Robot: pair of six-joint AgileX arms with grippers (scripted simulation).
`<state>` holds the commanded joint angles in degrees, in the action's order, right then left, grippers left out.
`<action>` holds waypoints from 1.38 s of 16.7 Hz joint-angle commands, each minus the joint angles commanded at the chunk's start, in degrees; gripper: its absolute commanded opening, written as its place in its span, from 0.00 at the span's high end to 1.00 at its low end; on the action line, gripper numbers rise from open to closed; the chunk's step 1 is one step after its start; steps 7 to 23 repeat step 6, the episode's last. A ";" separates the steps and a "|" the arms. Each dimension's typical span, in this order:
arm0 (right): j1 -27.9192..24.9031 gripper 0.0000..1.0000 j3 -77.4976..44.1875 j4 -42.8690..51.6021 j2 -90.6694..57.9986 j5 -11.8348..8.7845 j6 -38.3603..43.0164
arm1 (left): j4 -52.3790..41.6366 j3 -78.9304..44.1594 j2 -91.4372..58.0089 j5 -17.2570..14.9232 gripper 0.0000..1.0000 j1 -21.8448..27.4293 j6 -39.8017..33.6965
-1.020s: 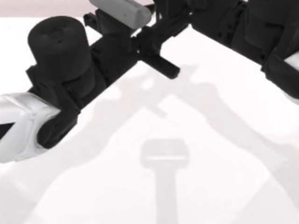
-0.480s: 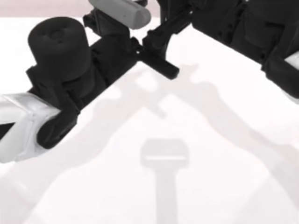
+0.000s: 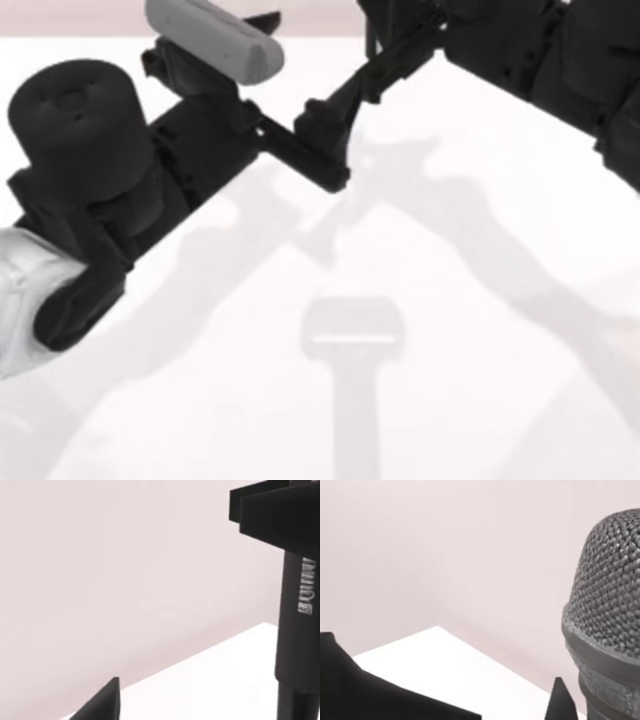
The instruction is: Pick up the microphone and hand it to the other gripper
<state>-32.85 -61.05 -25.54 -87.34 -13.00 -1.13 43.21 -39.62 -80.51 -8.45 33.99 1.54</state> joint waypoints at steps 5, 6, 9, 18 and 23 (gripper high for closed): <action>3.87 1.00 3.18 0.09 3.40 -4.27 -0.21 | -1.60 7.86 9.68 -1.30 0.00 -1.83 -0.08; 4.02 1.00 3.32 0.10 3.53 -4.46 -0.23 | -1.63 8.16 10.00 -1.36 0.00 -1.90 -0.07; 4.02 1.00 3.32 0.10 3.53 -4.46 -0.23 | -1.63 8.16 10.00 -1.36 0.00 -1.90 -0.07; 4.02 1.00 3.32 0.10 3.53 -4.46 -0.23 | -1.63 8.16 10.00 -1.36 0.00 -1.90 -0.07; 4.02 1.00 3.32 0.10 3.53 -4.46 -0.23 | -1.63 8.16 10.00 -1.36 0.00 -1.90 -0.07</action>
